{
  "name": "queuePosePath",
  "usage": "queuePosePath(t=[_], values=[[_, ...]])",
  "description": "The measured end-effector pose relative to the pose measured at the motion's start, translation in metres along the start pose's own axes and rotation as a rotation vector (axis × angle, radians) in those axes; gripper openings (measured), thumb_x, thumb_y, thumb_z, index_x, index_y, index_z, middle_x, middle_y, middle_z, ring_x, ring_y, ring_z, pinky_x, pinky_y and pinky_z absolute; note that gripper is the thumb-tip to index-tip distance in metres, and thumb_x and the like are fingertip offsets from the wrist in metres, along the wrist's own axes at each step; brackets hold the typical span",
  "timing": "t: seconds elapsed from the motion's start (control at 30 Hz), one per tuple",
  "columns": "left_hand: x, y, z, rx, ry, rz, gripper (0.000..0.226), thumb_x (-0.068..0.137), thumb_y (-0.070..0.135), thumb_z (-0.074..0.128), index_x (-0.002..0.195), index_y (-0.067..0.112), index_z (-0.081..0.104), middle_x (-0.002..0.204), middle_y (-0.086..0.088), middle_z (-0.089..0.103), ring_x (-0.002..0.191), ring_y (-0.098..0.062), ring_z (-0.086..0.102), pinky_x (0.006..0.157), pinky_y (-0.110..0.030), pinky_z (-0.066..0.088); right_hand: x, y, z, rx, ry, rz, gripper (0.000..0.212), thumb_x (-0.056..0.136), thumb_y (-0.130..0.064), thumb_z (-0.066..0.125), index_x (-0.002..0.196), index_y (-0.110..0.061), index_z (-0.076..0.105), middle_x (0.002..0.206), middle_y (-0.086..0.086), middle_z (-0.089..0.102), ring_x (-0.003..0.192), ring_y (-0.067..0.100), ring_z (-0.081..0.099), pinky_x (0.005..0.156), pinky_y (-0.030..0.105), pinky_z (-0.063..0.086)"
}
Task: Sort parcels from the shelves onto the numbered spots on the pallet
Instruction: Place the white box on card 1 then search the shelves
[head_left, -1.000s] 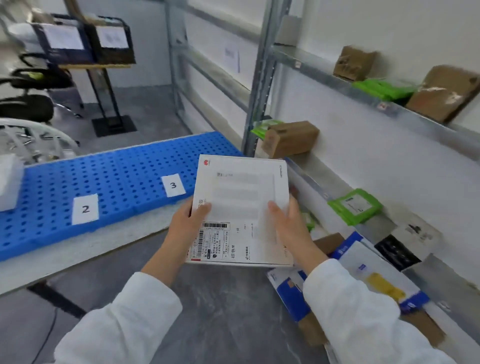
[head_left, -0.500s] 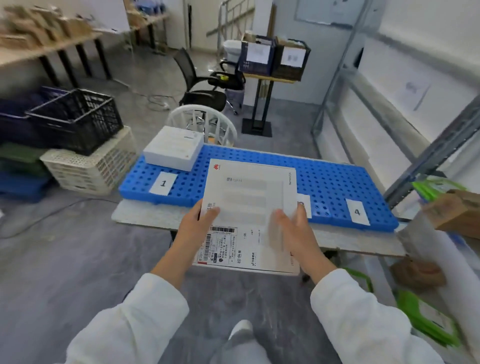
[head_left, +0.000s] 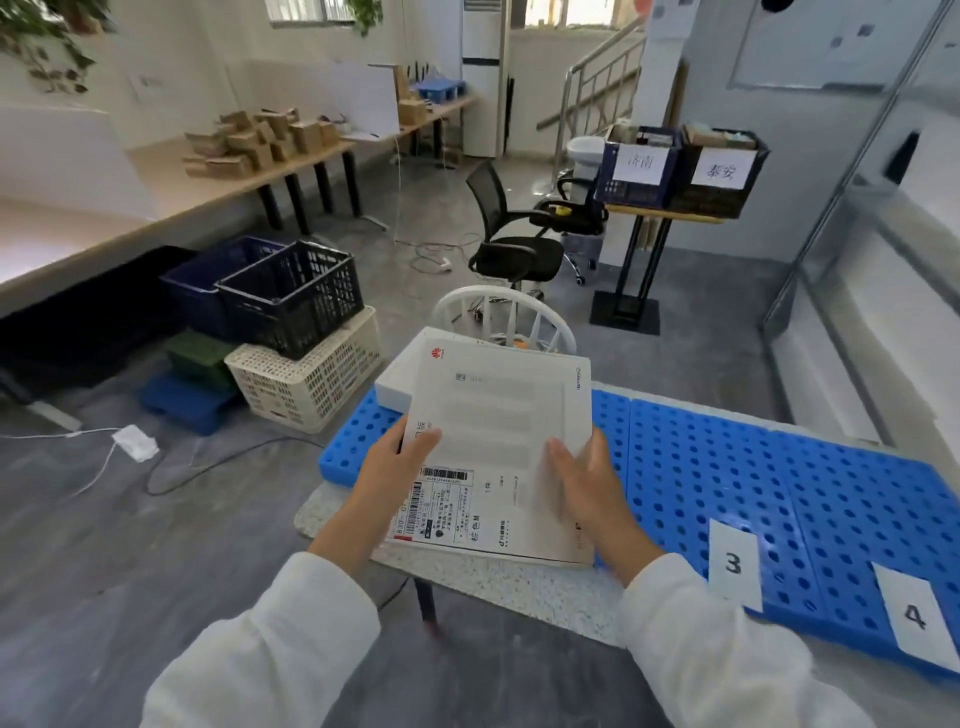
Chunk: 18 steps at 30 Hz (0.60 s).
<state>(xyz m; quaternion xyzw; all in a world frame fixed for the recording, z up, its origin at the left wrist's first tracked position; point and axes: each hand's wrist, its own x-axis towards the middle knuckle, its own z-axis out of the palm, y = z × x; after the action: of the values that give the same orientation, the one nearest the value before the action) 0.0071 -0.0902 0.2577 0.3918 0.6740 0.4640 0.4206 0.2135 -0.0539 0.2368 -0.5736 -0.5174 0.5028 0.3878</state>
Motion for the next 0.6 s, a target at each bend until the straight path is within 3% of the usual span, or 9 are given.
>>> queuePosePath(t=[0.1, 0.27, 0.4, 0.6], values=[[0.041, 0.014, 0.016, 0.0, -0.004, -0.008, 0.028, 0.096, 0.032, 0.053, 0.123, 0.028, 0.057, 0.106, 0.015, 0.061, 0.094, -0.001, 0.054, 0.074, -0.023, 0.039, 0.046, -0.004, -0.006, 0.0, 0.001, 0.023, 0.058, 0.096, -0.043, 0.049, 0.146, -0.03, 0.023, 0.135, -0.009, 0.049, 0.119, 0.016, 0.049, 0.099, 0.036, 0.041], [0.103, 0.024, 0.03, -0.013, -0.016, -0.025, 0.025, 0.096, 0.03, 0.052, 0.12, 0.032, 0.057, 0.107, 0.018, 0.062, 0.102, -0.004, 0.056, 0.072, -0.018, 0.041, 0.115, -0.008, -0.004, -0.022, -0.016, 0.036, 0.059, 0.096, -0.045, 0.049, 0.146, -0.031, 0.022, 0.133, -0.009, 0.049, 0.117, 0.016, 0.051, 0.1, 0.04, 0.043], [0.138, 0.024, 0.027, -0.021, 0.016, -0.053, 0.024, 0.097, 0.029, 0.052, 0.119, 0.033, 0.057, 0.1, 0.023, 0.059, 0.09, 0.007, 0.053, 0.066, -0.013, 0.039, 0.151, -0.011, 0.01, -0.015, -0.054, 0.048, 0.056, 0.096, -0.042, 0.05, 0.145, -0.03, 0.025, 0.132, -0.008, 0.049, 0.118, 0.017, 0.051, 0.1, 0.04, 0.043], [0.195, 0.023, 0.002, -0.017, 0.02, -0.072, 0.021, 0.098, 0.026, 0.051, 0.117, 0.033, 0.057, 0.096, 0.024, 0.06, 0.087, 0.008, 0.053, 0.064, -0.013, 0.038, 0.199, -0.021, 0.048, -0.021, -0.073, 0.075, 0.055, 0.097, -0.041, 0.05, 0.145, -0.029, 0.025, 0.13, -0.008, 0.051, 0.11, 0.013, 0.052, 0.089, 0.032, 0.042]])
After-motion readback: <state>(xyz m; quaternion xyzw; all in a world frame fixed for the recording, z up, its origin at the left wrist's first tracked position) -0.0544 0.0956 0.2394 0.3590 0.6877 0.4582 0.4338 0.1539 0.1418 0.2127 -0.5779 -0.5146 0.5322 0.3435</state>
